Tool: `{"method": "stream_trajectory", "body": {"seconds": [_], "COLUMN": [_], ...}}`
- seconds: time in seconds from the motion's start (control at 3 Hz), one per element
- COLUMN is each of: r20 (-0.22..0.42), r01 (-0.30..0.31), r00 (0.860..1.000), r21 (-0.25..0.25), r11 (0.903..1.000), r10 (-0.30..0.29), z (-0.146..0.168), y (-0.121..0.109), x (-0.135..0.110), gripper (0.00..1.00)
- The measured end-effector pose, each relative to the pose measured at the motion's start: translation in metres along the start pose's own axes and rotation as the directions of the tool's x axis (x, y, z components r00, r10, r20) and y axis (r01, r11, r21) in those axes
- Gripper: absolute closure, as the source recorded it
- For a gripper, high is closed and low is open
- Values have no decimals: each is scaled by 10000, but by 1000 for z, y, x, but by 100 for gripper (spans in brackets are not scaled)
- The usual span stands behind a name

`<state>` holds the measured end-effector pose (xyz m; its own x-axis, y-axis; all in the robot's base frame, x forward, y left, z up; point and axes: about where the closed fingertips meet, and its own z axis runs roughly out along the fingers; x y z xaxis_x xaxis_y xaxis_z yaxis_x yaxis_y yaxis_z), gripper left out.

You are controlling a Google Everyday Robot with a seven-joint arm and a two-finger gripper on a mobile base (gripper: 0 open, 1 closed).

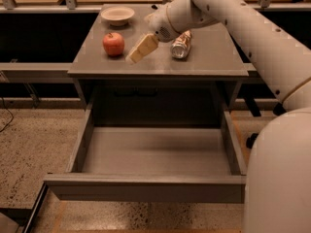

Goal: Place apple into top drawer

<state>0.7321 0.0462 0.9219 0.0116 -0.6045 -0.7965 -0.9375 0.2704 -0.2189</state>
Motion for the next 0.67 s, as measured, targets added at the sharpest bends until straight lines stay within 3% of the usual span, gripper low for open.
{"method": "stream_trajectory", "body": {"seconds": [0.67], "r20": [1135], "r01": [-365], "r00": [9929], "r21": [129], "r11": [9993], "r10": [348], "z": [61], "y": [-30], "x": [-16], "gripper": [0]}}
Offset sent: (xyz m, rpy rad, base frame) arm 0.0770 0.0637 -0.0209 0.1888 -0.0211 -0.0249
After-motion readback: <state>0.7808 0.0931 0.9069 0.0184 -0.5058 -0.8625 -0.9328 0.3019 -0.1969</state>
